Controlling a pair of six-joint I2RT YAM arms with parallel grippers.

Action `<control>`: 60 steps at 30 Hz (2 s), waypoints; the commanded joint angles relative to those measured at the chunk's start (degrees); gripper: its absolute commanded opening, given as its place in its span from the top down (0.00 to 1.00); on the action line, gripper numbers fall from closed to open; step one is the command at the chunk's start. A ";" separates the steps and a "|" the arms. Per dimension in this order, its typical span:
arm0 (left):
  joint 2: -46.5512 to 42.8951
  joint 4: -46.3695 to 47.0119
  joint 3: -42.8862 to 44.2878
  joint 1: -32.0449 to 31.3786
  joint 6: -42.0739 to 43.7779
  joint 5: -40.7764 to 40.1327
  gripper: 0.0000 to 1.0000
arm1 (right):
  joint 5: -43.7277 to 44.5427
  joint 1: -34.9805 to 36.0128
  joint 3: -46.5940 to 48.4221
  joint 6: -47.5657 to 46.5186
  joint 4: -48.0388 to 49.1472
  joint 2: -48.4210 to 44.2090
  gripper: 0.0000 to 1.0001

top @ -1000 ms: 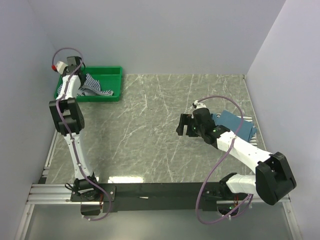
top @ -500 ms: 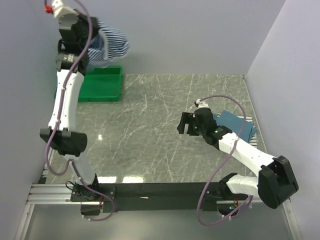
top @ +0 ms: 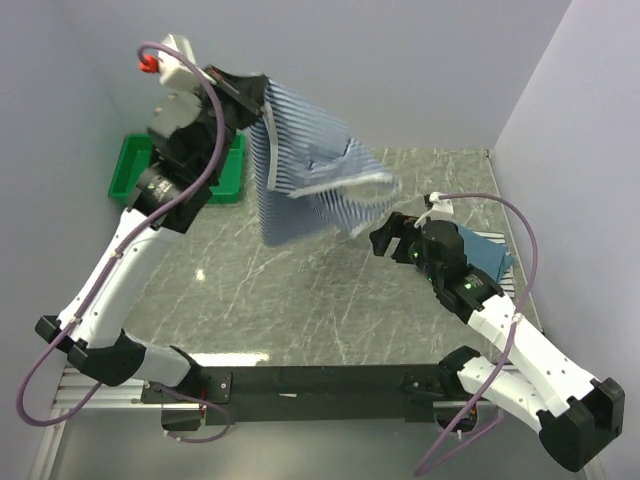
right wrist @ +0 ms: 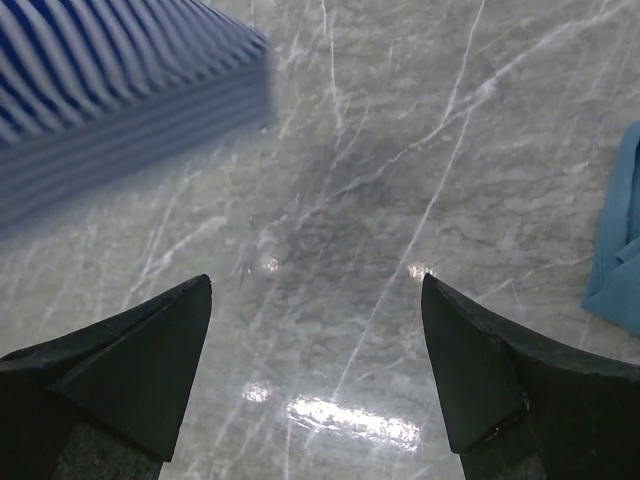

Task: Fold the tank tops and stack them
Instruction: Move the tank top to the center of the board, then flatten the tank top out

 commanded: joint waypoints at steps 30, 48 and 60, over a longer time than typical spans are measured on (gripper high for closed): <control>31.05 -4.92 -12.99 21.23 -18.06 16.90 1.00 | 0.25 6.98 -1.05 14.62 7.41 31.16 0.31; 28.24 -4.21 -14.31 21.67 -17.36 19.71 0.99 | 9.91 5.84 4.93 12.70 1.89 35.32 1.00; 13.66 -2.04 -12.89 21.23 -19.47 13.47 0.99 | 16.43 5.49 14.94 4.26 -20.25 1.30 1.00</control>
